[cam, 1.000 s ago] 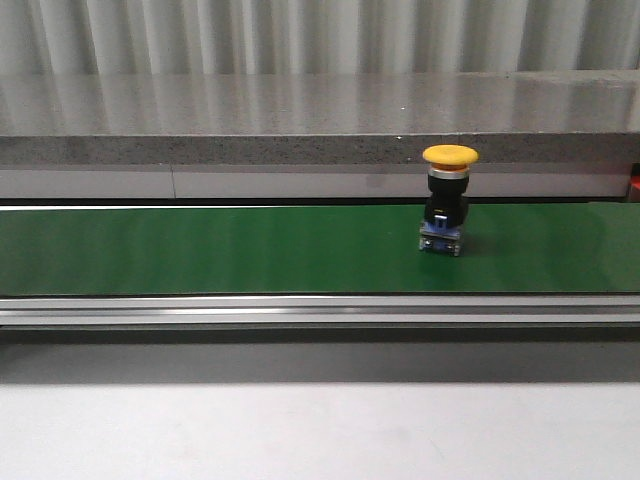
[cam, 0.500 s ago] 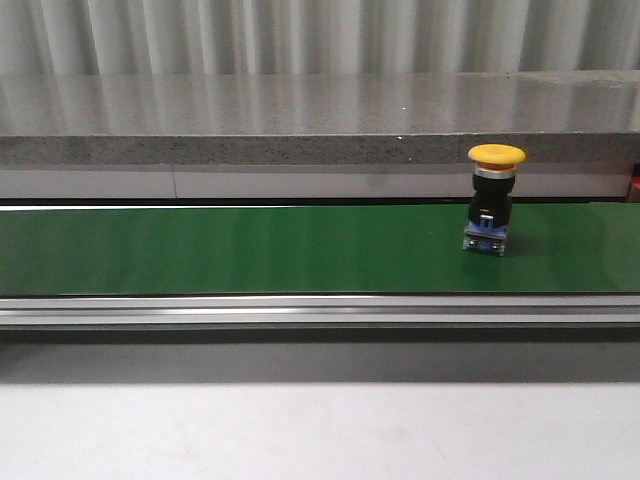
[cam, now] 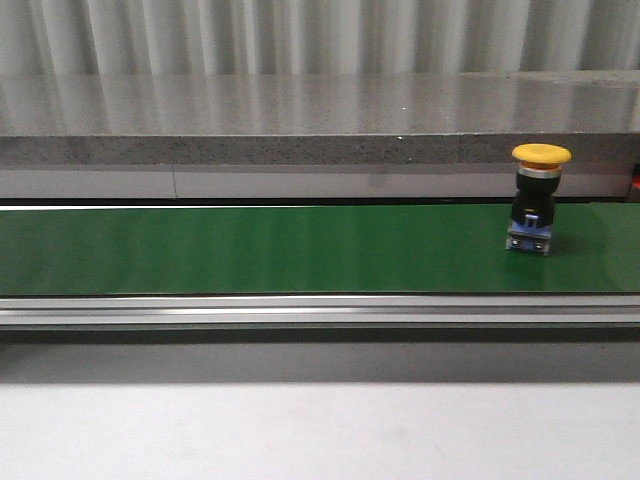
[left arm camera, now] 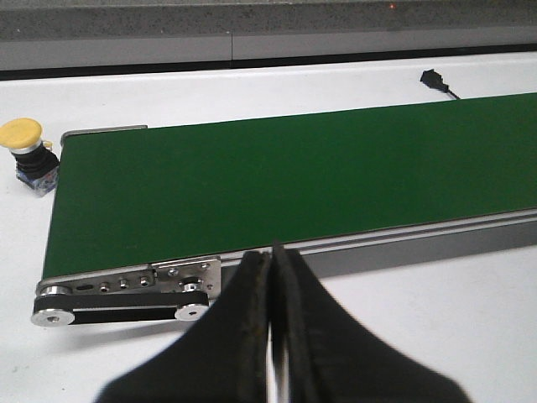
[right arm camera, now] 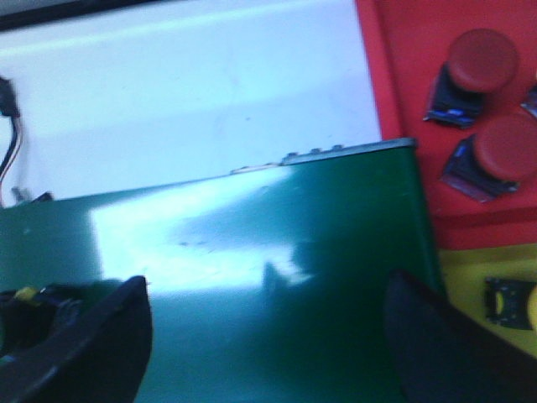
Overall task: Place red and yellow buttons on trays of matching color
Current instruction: 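Move the right gripper back above the belt's far end, then lower the right gripper onto the arriving yellow button and grasp it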
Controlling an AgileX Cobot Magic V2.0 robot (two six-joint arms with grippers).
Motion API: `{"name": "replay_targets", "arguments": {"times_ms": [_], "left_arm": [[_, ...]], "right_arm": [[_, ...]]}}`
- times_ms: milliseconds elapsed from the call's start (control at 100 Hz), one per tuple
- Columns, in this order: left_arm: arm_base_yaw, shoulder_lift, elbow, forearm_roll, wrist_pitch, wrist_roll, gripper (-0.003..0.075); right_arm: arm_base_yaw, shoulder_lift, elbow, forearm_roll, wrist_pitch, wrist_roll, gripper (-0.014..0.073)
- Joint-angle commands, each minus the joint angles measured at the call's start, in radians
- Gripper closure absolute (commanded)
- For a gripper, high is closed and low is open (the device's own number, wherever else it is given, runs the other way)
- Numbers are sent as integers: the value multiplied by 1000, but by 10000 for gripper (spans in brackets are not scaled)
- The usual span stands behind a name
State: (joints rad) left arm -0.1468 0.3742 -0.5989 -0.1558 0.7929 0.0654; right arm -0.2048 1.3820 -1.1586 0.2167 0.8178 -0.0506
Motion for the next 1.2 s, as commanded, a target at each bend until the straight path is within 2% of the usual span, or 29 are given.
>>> {"name": "replay_targets", "arguments": {"times_ms": [0,200,430,660,900,990,1120,1190], "left_arm": [[-7,6,-24,-13,-71,2,740],[-7,6,-24,-13,-71,2,740],[-7,6,-24,-13,-71,2,740],[-7,6,-24,-13,-71,2,740],[-7,6,-24,-13,-71,2,740],[-7,6,-24,-13,-71,2,740],[-7,6,-24,-13,-71,2,740],[-7,6,-24,-13,-71,2,740]], "right_arm": [[48,-42,-21,8,3,-13,21],[157,-42,-21,20,92,-13,21],[207,-40,-21,21,126,-25,21],[209,13,-21,24,90,-52,21],[209,109,-21,24,-30,-77,25],[209,137,-21,24,-50,-77,104],[209,153,-21,24,-46,-76,353],[209,149,-21,24,-58,-76,456]]}}
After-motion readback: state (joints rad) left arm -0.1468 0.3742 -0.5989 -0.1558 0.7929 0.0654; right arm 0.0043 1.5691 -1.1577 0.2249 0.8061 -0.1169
